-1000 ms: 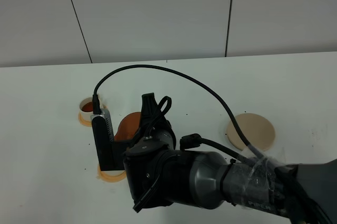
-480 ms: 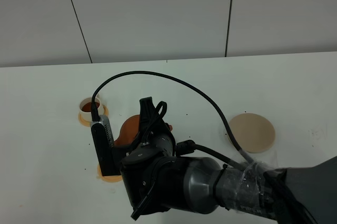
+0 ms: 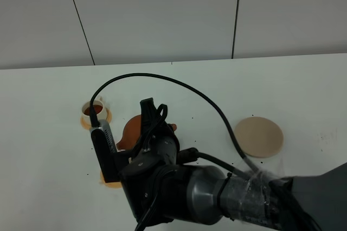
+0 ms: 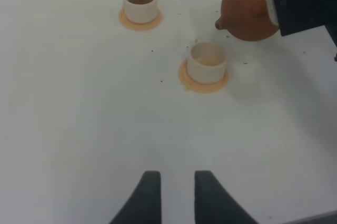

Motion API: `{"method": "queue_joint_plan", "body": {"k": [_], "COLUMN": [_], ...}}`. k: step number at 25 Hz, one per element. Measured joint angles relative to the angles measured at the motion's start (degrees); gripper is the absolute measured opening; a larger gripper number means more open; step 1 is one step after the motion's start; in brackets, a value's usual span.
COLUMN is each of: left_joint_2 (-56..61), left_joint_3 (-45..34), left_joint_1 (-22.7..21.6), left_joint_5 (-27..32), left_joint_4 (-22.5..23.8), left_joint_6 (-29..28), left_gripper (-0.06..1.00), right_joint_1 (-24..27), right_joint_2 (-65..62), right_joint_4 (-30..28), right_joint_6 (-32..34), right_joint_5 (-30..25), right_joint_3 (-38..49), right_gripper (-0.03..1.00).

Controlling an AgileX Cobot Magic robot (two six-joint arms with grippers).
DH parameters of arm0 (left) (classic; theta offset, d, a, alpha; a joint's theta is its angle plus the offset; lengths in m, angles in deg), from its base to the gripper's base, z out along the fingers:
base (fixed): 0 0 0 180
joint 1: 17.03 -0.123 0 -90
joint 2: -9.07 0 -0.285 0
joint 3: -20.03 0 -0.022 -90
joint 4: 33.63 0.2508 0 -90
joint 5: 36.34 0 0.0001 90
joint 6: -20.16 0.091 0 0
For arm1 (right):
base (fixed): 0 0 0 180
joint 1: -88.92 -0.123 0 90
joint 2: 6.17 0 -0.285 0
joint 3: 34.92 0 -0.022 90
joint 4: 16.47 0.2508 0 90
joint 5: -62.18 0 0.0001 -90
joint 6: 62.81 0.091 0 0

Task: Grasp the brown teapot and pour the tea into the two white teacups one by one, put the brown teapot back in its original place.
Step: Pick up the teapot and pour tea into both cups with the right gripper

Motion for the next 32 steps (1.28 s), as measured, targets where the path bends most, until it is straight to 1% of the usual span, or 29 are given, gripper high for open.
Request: {"method": "queue_joint_plan", "body": {"k": [11, 24, 32], "left_joint_2": [0.0, 0.0, 0.0], "left_joint_3": [0.0, 0.0, 0.0], "left_joint_1": [0.0, 0.0, 0.0], "left_joint_5": [0.0, 0.0, 0.0], "left_joint_4": [0.0, 0.0, 0.0], "left_joint_6": [0.0, 0.0, 0.0], "left_gripper": [0.23, 0.23, 0.23], "right_joint_1": [-1.4, -1.5, -1.5], "right_joint_2": [1.2, 1.3, 1.3], "right_joint_4": [-1.4, -3.6, -3.7], "right_joint_6": [0.0, -0.1, 0.0], "right_joint_5": [-1.5, -3.2, -4.0], "right_joint_3": [0.0, 0.0, 0.0], "right_gripper": [0.1, 0.1, 0.1]}}
